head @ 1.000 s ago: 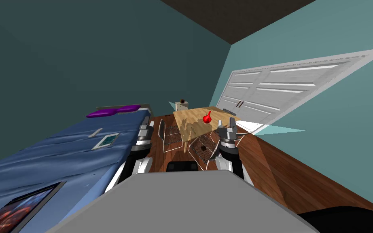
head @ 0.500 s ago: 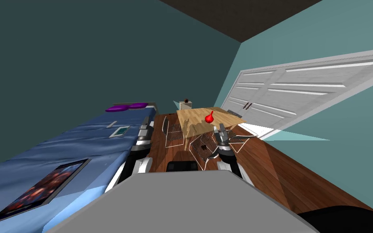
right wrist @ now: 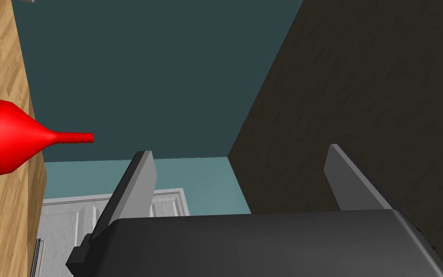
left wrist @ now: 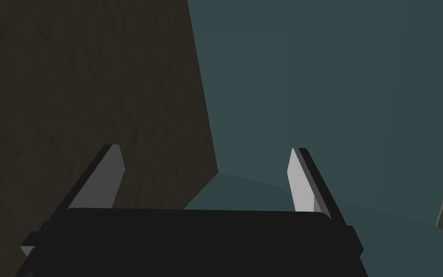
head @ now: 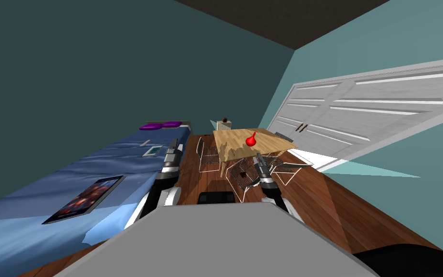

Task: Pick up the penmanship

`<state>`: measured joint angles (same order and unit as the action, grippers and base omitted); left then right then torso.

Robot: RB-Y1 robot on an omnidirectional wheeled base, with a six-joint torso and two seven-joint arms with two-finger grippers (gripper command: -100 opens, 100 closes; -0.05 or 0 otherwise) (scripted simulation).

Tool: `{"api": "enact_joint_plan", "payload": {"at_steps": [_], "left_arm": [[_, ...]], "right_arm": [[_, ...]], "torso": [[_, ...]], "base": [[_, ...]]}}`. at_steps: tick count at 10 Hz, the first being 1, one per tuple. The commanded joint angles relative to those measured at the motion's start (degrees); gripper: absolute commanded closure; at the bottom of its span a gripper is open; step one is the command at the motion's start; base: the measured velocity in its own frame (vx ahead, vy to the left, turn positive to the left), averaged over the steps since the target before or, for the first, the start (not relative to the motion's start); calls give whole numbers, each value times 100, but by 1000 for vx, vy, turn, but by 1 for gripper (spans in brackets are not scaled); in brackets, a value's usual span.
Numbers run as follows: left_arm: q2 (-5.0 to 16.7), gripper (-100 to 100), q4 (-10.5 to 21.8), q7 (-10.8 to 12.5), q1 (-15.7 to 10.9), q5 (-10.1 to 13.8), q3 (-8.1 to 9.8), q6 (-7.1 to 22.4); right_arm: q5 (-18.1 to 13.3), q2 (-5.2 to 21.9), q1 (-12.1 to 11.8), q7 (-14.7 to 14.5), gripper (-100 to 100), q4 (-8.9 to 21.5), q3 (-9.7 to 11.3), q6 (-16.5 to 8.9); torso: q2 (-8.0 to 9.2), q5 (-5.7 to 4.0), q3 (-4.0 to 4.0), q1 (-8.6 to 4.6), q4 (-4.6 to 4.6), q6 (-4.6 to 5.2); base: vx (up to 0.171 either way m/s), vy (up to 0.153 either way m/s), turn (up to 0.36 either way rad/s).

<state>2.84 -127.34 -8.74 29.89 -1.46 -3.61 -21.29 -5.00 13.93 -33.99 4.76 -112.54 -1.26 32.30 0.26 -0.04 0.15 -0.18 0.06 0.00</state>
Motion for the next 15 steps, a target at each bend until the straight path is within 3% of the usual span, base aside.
{"api": "enact_joint_plan", "payload": {"at_steps": [1,2,3,6,7,8,10,15], "left_arm": [[0,0,0,0,0,0,0,0],[0,0,0,0,0,0,0,0],[0,0,0,0,1,0,0,0],[0,0,0,0,1,0,0,0],[0,0,0,0,1,0,0,0],[0,0,0,0,1,0,0,0],[0,0,0,0,1,0,0,0],[0,0,0,0,1,0,0,0]], "right_arm": [[-59,243,-81,-25,-100,286,-3,-85],[-59,243,-81,-25,-100,413,-3,-85],[-94,409,-124,-47,-100,663,2,-123],[-128,575,-165,-70,-100,995,17,-164],[-160,739,-203,-94,-100,1250,41,-208],[-160,739,-203,-94,-100,1292,41,-208],[-220,1057,-269,-146,-100,1731,118,-300],[-278,1359,-323,-203,-100,2483,229,-399]], "torso": [[0,0,0,0,0,0],[3,0,2,-1,1,-2],[-3,0,-1,1,0,3],[-14,1,-7,7,-2,0],[-17,2,-9,7,-3,2],[-16,2,-9,6,-3,-1],[-19,2,-10,11,-3,0],[-30,4,-16,15,-5,0]], "base": [[-90,-23,302],[-65,-16,111],[-69,-1,195],[-43,-2,120],[-40,2,222],[-36,-1,98],[-38,21,270],[-13,21,148]]}}
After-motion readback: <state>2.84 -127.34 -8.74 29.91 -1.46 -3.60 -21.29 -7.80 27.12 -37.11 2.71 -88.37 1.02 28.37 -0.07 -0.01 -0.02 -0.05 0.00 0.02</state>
